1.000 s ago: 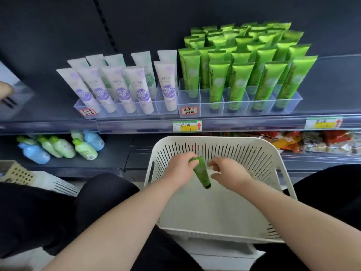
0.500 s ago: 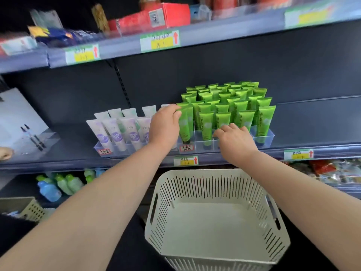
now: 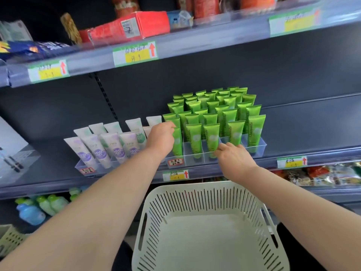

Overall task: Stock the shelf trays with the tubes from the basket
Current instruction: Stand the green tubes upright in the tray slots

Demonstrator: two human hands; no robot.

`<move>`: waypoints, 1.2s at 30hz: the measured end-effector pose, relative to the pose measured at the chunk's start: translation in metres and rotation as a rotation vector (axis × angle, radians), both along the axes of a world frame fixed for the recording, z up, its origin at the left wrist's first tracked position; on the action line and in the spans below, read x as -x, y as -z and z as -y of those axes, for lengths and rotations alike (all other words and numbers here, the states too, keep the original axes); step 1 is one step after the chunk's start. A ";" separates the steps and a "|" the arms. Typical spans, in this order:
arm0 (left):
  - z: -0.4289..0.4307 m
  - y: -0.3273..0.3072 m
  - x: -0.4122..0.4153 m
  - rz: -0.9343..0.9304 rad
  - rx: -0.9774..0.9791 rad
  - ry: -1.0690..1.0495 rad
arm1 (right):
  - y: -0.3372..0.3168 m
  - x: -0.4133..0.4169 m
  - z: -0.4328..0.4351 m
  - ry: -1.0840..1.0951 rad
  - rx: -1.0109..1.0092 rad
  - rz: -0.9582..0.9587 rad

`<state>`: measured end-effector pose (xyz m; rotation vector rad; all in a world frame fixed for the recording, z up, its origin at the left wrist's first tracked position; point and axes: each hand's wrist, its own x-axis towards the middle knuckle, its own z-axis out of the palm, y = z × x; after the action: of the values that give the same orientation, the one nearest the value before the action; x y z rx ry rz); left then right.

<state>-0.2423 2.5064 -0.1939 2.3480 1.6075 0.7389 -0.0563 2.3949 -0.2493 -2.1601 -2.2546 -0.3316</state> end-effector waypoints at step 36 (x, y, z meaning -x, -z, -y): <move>0.009 -0.058 -0.188 -0.179 -0.019 0.332 | -0.062 -0.128 -0.002 0.202 -0.237 -0.327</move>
<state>-0.0544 2.4975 -0.1360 2.6648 1.2232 0.4879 0.0713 2.3974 -0.1871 -2.1377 -1.7397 -0.2139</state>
